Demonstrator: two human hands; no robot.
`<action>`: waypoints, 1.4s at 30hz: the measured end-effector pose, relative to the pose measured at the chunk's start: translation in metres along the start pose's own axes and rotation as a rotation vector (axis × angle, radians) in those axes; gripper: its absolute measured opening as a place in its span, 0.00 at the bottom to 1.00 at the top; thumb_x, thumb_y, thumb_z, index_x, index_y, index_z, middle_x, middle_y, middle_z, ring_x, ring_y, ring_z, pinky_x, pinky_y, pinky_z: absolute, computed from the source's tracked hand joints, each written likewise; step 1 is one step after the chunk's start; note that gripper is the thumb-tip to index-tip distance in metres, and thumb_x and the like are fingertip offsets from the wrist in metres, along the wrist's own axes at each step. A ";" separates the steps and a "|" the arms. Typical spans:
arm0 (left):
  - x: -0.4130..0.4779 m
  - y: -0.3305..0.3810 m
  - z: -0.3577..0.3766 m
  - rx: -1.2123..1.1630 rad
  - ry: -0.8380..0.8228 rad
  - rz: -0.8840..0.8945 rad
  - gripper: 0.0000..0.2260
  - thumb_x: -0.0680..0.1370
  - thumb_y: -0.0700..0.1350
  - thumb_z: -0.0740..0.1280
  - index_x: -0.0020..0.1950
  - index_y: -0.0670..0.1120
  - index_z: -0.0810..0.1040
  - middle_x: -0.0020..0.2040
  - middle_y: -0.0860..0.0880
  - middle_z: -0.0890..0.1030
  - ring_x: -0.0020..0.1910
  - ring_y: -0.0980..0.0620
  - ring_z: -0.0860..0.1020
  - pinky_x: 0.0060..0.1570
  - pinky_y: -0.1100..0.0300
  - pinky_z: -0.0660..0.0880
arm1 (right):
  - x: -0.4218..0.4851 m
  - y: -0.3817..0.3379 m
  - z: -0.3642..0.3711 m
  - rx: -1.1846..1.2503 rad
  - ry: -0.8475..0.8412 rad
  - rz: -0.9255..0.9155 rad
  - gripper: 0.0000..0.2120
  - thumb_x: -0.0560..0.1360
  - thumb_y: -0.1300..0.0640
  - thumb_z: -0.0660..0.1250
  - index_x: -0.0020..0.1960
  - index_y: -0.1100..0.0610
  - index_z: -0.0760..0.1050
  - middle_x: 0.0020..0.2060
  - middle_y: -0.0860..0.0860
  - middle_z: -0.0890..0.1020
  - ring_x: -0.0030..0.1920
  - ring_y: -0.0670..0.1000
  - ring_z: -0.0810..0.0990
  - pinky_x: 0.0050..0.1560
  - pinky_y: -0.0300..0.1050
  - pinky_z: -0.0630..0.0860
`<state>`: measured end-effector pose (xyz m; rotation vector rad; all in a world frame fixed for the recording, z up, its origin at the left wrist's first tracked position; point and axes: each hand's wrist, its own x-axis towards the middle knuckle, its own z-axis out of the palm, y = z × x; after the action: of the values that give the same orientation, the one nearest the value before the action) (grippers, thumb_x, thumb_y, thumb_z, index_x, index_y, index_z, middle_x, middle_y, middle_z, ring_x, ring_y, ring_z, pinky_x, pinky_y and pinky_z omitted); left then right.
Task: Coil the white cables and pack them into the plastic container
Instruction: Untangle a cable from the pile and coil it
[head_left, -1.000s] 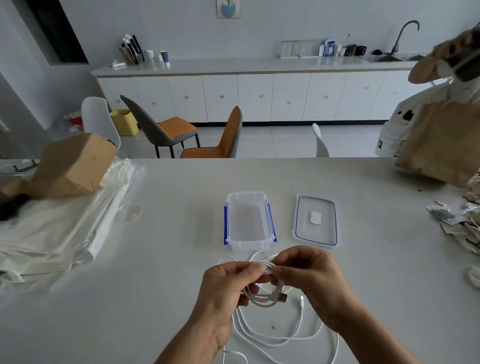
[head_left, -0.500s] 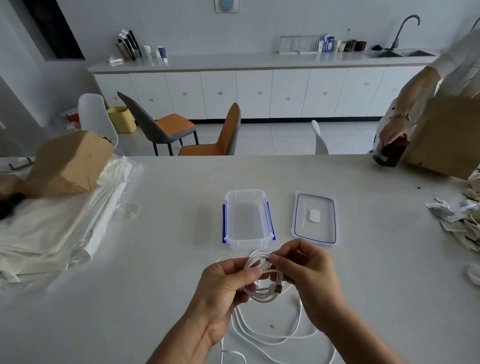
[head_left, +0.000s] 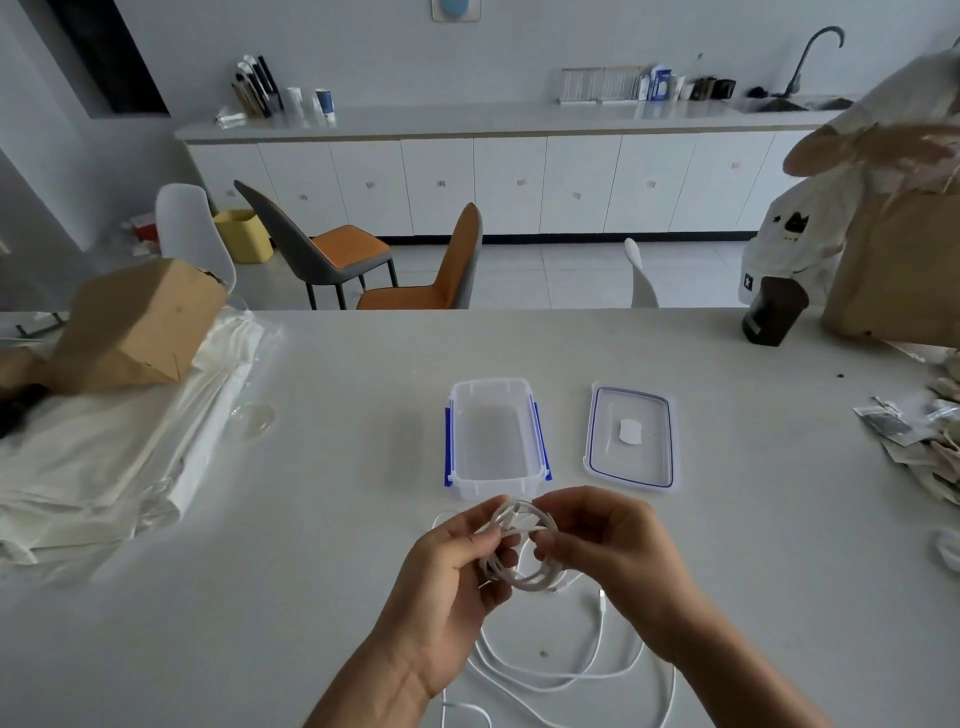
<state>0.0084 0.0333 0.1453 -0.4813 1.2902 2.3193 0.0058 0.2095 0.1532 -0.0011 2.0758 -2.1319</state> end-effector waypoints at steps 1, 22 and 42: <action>0.000 0.000 -0.001 -0.042 -0.026 -0.018 0.16 0.74 0.37 0.66 0.62 0.40 0.81 0.43 0.44 0.80 0.39 0.50 0.76 0.39 0.58 0.69 | 0.001 -0.001 -0.001 0.008 0.014 0.011 0.10 0.70 0.69 0.75 0.50 0.61 0.84 0.42 0.61 0.86 0.40 0.57 0.84 0.43 0.49 0.81; -0.008 0.004 0.017 0.073 0.120 0.021 0.09 0.79 0.38 0.61 0.41 0.41 0.76 0.31 0.44 0.74 0.37 0.44 0.78 0.30 0.55 0.74 | -0.002 0.012 0.004 0.075 0.072 -0.060 0.10 0.74 0.73 0.68 0.52 0.63 0.79 0.38 0.63 0.84 0.36 0.61 0.83 0.37 0.50 0.80; -0.003 0.000 0.003 -0.055 0.141 0.129 0.08 0.76 0.41 0.67 0.46 0.38 0.85 0.35 0.43 0.78 0.37 0.49 0.76 0.47 0.54 0.73 | 0.001 0.009 0.001 0.169 0.128 0.010 0.06 0.76 0.72 0.65 0.53 0.68 0.74 0.43 0.64 0.84 0.39 0.60 0.84 0.38 0.53 0.83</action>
<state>0.0113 0.0354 0.1481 -0.6054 1.3618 2.4707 0.0057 0.2079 0.1439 0.1704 1.9480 -2.3510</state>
